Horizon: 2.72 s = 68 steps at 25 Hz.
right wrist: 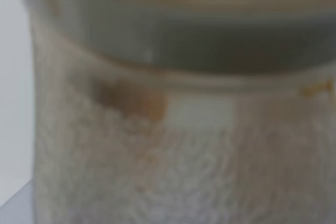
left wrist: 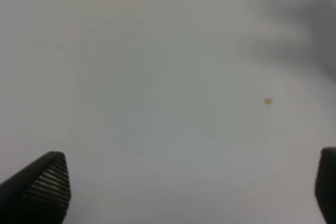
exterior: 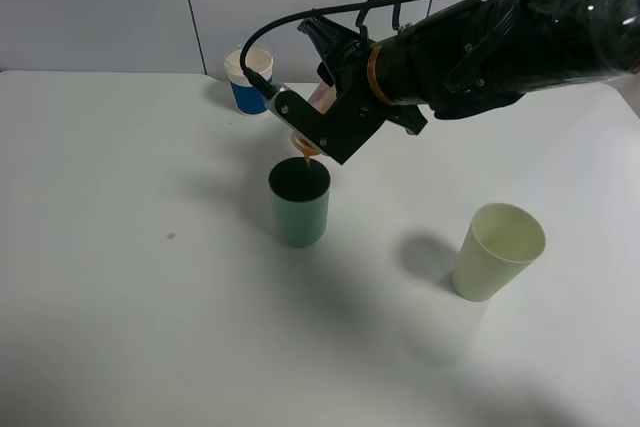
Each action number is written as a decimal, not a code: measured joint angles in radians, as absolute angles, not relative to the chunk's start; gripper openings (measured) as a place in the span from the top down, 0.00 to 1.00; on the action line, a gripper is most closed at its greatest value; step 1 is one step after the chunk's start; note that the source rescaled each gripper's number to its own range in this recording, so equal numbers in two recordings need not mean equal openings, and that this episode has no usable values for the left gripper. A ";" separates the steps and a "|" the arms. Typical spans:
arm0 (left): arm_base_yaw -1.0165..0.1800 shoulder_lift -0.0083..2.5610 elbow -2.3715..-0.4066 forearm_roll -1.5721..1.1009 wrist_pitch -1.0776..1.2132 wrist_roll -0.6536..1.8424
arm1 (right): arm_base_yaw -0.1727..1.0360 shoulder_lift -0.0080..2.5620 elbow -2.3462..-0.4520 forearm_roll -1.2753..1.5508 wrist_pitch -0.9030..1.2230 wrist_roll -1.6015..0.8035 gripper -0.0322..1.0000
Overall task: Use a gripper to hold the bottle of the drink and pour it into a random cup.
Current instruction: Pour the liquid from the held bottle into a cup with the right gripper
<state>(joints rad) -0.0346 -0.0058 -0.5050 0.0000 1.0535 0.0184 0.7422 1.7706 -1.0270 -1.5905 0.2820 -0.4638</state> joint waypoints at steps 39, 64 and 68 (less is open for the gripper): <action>-0.035 -0.006 -0.505 0.005 1.054 0.018 | 0.765 1.788 -1.081 -1.539 0.292 -0.616 0.96; -0.035 -0.006 -0.505 0.005 1.054 0.018 | 0.777 1.827 -1.115 -1.540 0.285 -0.797 0.96; -0.035 -0.006 -0.505 0.005 1.054 0.018 | 0.788 1.827 -1.148 -1.542 0.303 -0.803 0.96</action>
